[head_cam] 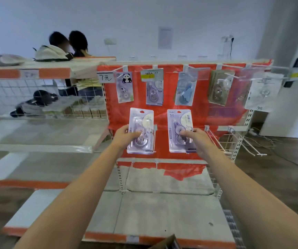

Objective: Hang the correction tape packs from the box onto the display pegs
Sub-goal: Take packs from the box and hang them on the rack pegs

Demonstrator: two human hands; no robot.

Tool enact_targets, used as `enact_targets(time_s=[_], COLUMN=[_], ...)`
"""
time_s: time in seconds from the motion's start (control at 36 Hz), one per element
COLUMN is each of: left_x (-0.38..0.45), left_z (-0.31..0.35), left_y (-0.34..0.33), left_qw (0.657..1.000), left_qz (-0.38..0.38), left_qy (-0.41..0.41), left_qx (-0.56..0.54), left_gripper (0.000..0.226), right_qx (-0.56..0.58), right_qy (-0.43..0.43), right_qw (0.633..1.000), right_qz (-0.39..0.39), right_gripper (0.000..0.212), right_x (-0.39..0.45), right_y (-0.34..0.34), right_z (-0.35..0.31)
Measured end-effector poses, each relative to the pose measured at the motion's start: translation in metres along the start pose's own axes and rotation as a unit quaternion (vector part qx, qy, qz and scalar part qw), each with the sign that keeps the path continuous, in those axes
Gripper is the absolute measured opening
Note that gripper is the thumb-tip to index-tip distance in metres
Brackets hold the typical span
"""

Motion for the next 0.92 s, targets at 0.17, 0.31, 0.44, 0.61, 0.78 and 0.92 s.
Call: enact_targets(time_s=[0.17,0.31,0.44,0.61,0.78,0.92], left_x=[0.001,0.003,0.012,0.026,0.046,0.054], left_z=[0.003,0.006,0.012,0.027,0.027,0.024], left_y=[-0.001,-0.002,0.011,0.020,0.021,0.016], left_qw=[0.999,0.998,0.998,0.997,0.997,0.996], left_qz=[-0.021,-0.022,0.003,0.025,0.040,0.054], left_qy=[-0.009,-0.003,-0.005,-0.015,-0.013,-0.009], left_qx=[-0.030,-0.063,-0.067,-0.069,-0.067,-0.073], left_gripper=[0.014,0.015,0.015,0.016,0.013,0.015], right_qx=[0.001,-0.035,-0.043,-0.043,-0.057,-0.067], right_qy=[0.036,0.072,0.084,0.106,0.131,0.144], right_qw=[0.999,0.997,0.995,0.993,0.989,0.985], right_qz=[0.009,0.016,0.008,-0.032,-0.041,-0.060], right_gripper=[0.030,0.029,0.027,0.029,0.038,0.025], right_x=[-0.010,-0.012,0.000,0.023,0.047,0.068], right_y=[-0.024,-0.035,-0.047,-0.076,-0.091,-0.086], right_z=[-0.002,-0.019,-0.044,-0.072,-0.099,-0.095])
Point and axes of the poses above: each hand's wrist, its own x-axis towards the middle knuckle, its own y-axis out of the back of the hand, z = x × y, the point moved 6 cm from there along x, towards the middle knuckle, and after that the axes turned 6 degrees about -y, right-handed, at the moved point
